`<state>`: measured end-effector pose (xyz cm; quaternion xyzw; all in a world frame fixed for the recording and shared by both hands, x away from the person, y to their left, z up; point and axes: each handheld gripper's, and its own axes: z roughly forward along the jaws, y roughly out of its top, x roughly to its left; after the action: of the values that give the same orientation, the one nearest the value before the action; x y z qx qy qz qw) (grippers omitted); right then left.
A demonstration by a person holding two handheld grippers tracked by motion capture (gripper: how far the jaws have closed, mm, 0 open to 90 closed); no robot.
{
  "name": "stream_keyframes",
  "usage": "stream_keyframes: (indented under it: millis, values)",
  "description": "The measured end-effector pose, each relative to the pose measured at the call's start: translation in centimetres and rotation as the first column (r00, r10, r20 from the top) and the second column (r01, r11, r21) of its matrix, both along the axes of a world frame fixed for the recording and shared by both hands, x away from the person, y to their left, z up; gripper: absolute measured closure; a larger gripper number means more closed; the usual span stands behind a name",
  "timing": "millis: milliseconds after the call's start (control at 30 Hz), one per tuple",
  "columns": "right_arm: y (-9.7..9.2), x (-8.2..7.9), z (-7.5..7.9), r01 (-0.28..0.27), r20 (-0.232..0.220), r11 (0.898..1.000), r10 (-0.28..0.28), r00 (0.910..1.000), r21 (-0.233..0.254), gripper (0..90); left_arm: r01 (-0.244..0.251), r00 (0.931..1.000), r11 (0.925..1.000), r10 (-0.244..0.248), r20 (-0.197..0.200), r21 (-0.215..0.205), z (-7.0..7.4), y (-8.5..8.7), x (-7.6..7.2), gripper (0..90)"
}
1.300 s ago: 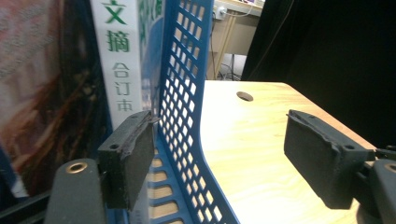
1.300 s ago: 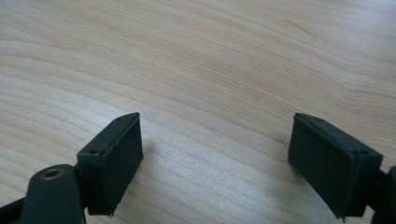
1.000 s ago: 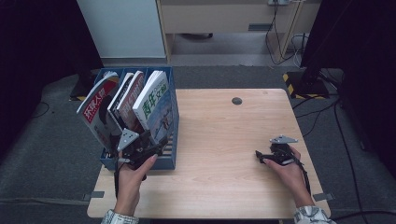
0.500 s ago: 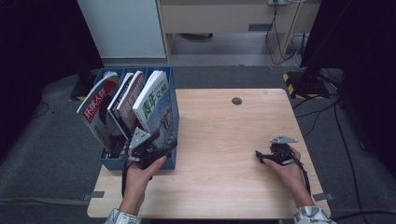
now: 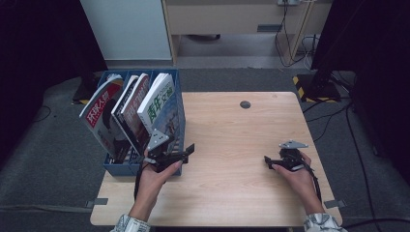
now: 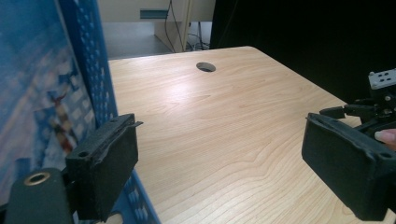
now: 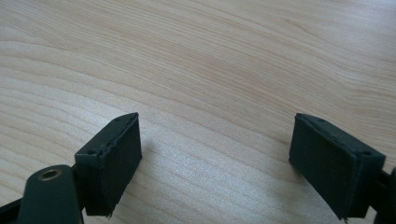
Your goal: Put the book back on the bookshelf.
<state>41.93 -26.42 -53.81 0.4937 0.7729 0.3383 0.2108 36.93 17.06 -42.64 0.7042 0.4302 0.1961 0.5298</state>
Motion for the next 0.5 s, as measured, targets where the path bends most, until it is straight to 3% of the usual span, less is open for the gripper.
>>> stream_keyframes:
  millis: [500]
  values:
    - [0.0,0.0,0.0,0.001,0.0,1.0,-0.001,1.0,0.0,16.6,0.042,0.9989,0.9988,-0.042,-0.02,0.026,-0.4,-2.3,1.4,7.7]
